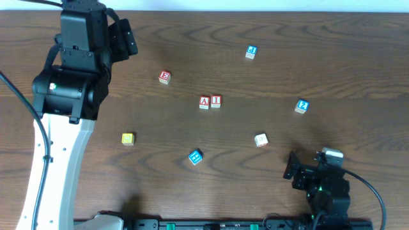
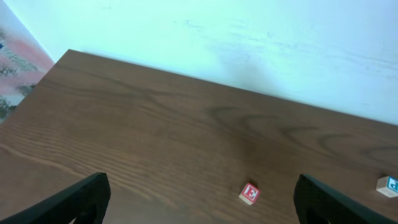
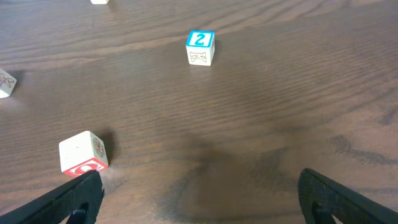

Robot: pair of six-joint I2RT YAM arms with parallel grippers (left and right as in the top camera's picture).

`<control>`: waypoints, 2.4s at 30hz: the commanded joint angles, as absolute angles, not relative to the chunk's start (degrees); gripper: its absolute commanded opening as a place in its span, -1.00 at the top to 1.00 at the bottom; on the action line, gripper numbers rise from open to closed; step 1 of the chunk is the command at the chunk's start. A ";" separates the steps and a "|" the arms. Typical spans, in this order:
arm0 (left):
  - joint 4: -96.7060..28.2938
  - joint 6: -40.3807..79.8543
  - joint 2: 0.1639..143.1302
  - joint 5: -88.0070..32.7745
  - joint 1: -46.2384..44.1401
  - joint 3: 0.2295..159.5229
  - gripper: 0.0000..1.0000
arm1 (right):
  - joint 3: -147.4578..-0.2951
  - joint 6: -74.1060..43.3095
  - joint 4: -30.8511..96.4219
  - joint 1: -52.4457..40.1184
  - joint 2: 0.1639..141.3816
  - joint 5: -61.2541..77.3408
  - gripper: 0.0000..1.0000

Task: Spell out Ai2
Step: 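Reach the right gripper forward toward the blue 2 block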

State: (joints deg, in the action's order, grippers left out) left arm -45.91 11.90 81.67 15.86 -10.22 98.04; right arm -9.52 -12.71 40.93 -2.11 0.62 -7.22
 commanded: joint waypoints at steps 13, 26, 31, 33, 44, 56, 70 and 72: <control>-44.34 11.14 82.24 14.72 -10.13 98.56 -0.91 | -9.30 -35.55 32.62 -1.80 0.32 -2.11 -0.99; -43.44 11.11 82.67 13.45 -10.13 98.56 -0.91 | -9.32 -37.89 19.79 -1.78 0.40 -1.45 -0.98; -43.70 11.11 83.59 13.45 -10.15 98.50 -0.91 | -10.55 -37.71 13.82 -1.65 3.92 -3.38 -0.99; -43.66 11.11 84.20 13.45 -10.13 98.50 -0.90 | -12.38 -37.17 13.47 -1.10 7.53 -4.43 -0.98; -42.24 11.11 88.47 13.47 -10.13 98.50 -0.91 | -29.69 -28.95 15.16 1.58 41.60 -3.88 -0.98; -41.98 11.14 88.82 13.47 -10.13 98.50 -0.91 | -60.01 -18.13 33.93 1.63 82.24 -2.11 -0.98; -42.22 11.14 88.82 13.47 -10.13 98.50 -0.91 | -72.16 -16.58 44.60 2.76 102.06 -5.15 -0.98; -42.22 11.14 88.82 13.47 -10.13 98.50 -0.91 | -72.16 -16.40 44.60 3.16 103.02 -5.08 -0.98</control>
State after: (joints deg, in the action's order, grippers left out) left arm -42.11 11.75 88.73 13.47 -10.22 98.04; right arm -71.09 -17.47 44.38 1.74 101.86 -3.90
